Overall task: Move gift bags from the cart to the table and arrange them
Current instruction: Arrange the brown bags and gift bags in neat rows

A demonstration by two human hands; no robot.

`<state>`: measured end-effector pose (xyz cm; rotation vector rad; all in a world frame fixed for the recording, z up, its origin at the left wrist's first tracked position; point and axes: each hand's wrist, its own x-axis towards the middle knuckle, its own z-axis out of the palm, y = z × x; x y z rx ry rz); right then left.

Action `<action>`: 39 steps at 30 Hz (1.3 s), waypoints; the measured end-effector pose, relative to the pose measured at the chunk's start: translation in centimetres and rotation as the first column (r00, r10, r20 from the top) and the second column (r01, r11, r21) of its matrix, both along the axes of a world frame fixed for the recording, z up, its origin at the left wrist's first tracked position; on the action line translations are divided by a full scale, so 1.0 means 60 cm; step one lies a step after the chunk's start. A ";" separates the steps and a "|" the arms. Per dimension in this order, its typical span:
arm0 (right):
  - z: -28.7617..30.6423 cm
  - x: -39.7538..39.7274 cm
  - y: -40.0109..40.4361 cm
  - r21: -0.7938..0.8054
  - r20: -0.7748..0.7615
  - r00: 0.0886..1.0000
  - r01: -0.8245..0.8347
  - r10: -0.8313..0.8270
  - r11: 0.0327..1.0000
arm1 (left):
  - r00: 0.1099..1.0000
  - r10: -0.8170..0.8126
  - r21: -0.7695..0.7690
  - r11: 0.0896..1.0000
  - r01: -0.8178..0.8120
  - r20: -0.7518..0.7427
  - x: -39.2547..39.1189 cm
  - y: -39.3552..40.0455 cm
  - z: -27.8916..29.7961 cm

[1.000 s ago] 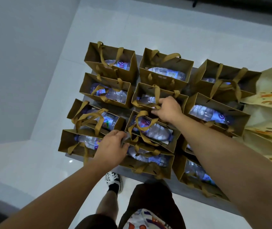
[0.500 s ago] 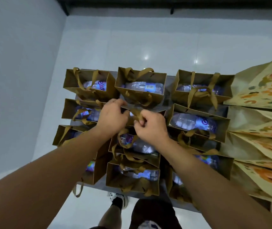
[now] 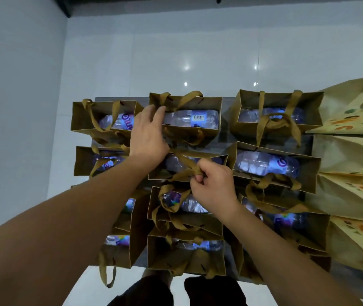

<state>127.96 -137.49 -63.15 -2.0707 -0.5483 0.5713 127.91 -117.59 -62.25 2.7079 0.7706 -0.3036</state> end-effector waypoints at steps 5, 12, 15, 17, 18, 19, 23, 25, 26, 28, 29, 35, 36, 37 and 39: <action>-0.008 0.000 0.002 0.006 -0.001 0.995 0.096 -0.096 0.995 | 0.954 -0.201 0.126 0.965 0.232 -0.221 0.023 0.028 -0.047; -0.013 -0.008 0.004 0.011 0.010 0.989 0.146 -0.147 0.989 | 0.896 -0.244 0.287 0.888 0.360 -0.370 0.064 0.045 -0.054; -0.016 -0.007 0.004 0.044 0.042 0.988 0.144 -0.146 0.989 | 0.893 -0.238 0.303 0.881 0.364 -0.382 0.084 0.040 -0.062; -0.018 -0.007 0.007 0.062 0.078 0.985 0.148 -0.153 0.987 | 0.891 -0.245 0.310 0.874 0.373 -0.382 0.097 0.032 -0.069; -0.019 -0.007 0.008 0.067 0.091 0.983 0.151 -0.156 0.986 | 0.889 -0.258 0.307 0.871 0.383 -0.378 0.103 0.027 -0.072; -0.020 -0.007 0.008 0.068 0.099 0.982 0.152 -0.159 0.986 | 0.889 -0.276 0.299 0.870 0.393 -0.366 0.108 0.021 -0.074; -0.024 -0.006 0.008 0.053 0.091 0.980 0.174 -0.179 0.983 | 0.891 -0.372 0.208 0.879 0.428 -0.261 0.122 0.000 -0.070; -0.026 -0.007 0.009 0.049 0.072 0.980 0.185 -0.188 0.982 | 0.899 -0.394 0.160 0.891 0.425 -0.193 0.126 -0.013 -0.068; -0.026 -0.008 0.010 0.047 0.066 0.979 0.188 -0.191 0.981 | 0.908 -0.388 0.135 0.903 0.409 -0.156 0.128 -0.021 -0.067; -0.025 -0.008 0.013 0.047 0.065 0.979 0.189 -0.192 0.981 | 0.926 -0.367 0.102 0.921 0.375 -0.090 0.128 -0.039 -0.068; -0.025 -0.009 0.014 0.047 0.066 0.979 0.189 -0.191 0.981 | 0.932 -0.357 0.092 0.928 0.361 -0.058 0.126 -0.047 -0.071; -0.020 -0.011 0.016 0.036 0.049 0.979 0.195 -0.197 0.980 | 0.960 -0.264 -0.019 0.964 0.267 0.096 0.108 -0.068 -0.084; -0.019 -0.012 0.017 0.028 0.042 0.978 0.201 -0.202 0.979 | 0.958 -0.265 -0.049 0.961 0.271 0.106 0.110 -0.072 -0.081; -0.019 -0.012 0.018 0.021 0.034 0.977 0.209 -0.209 0.978 | 0.958 -0.264 -0.087 0.958 0.274 0.107 0.115 -0.077 -0.076; -0.016 -0.014 0.020 0.009 0.016 0.978 0.210 -0.210 0.978 | 0.973 -0.213 -0.219 0.949 0.228 0.090 0.130 -0.089 -0.063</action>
